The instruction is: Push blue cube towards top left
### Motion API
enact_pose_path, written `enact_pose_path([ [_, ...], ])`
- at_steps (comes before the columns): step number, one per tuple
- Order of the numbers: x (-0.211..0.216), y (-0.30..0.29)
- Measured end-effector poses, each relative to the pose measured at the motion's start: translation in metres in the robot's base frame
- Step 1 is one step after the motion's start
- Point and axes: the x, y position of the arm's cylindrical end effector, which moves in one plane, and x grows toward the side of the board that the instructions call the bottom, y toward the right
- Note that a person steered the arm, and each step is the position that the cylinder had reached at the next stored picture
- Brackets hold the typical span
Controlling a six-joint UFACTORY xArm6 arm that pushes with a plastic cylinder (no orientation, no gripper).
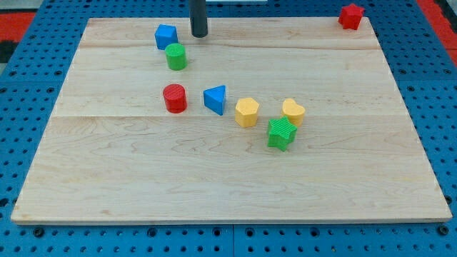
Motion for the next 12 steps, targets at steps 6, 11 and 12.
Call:
enact_pose_path([
  [6,0.040,-0.160],
  [11,0.033,-0.231],
  [12,0.028,-0.244],
])
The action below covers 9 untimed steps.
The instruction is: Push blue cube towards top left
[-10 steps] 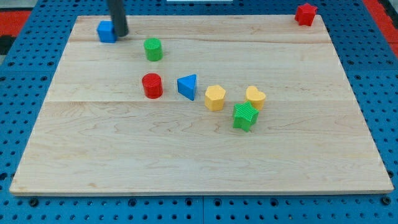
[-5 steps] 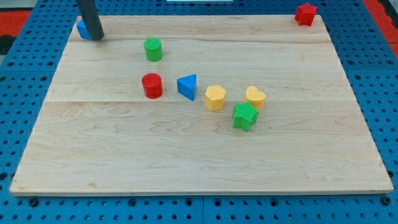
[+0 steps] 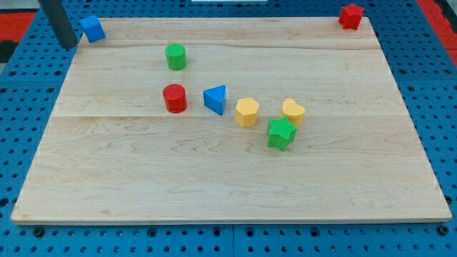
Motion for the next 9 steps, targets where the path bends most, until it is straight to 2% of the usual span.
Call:
enact_pose_path([
  [1,0.000,0.015],
  [2,-0.018,0.018],
  [4,-0.028,0.006],
  [5,0.013,0.000],
  [6,0.018,0.017],
  [8,-0.036,0.018],
  [9,-0.043,0.019],
])
